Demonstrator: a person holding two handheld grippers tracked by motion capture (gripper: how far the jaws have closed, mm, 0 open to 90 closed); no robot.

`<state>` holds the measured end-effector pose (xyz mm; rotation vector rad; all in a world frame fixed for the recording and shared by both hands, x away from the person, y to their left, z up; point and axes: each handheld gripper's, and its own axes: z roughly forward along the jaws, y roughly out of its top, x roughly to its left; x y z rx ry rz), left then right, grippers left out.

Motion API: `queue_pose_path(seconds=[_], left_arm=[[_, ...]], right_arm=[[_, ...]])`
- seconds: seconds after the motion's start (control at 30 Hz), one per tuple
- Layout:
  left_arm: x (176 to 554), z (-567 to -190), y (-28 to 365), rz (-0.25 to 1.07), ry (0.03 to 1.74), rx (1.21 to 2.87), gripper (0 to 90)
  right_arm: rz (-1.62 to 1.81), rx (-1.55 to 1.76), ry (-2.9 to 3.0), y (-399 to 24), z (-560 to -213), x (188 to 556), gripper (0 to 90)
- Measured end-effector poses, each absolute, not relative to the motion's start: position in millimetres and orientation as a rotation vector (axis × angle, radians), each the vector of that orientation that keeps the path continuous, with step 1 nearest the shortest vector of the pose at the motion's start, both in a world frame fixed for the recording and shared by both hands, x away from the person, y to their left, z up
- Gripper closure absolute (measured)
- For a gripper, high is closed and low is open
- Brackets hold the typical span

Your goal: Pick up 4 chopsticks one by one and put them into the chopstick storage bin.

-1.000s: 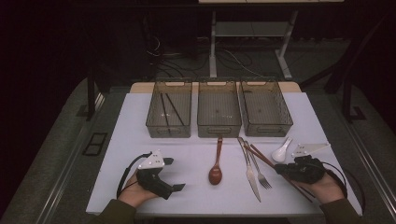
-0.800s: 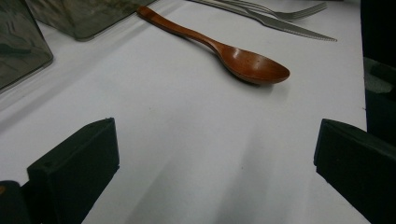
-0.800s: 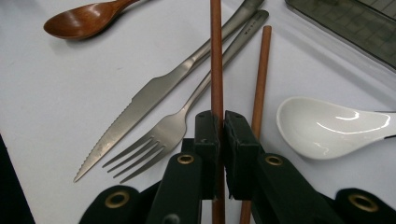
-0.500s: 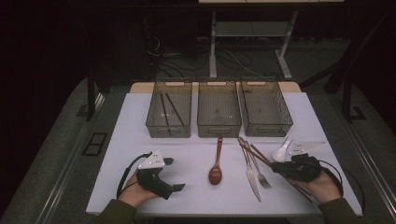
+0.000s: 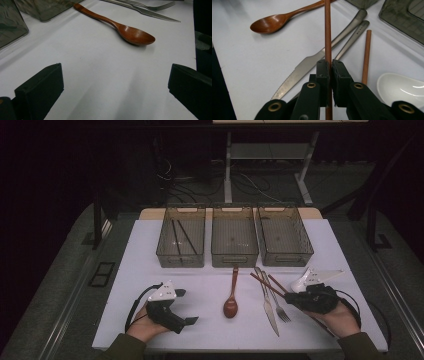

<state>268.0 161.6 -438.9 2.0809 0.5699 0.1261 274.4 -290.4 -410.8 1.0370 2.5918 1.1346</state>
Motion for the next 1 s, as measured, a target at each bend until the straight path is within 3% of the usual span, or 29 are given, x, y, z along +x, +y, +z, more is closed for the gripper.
queue_pose_path(seconds=[1.0], left_arm=[[269, -439, 163, 0.112, 0.576, 2.06, 0.0]], right_arm=[[1.224, 0.966, 2.573, -252, -392, 289, 84.5]])
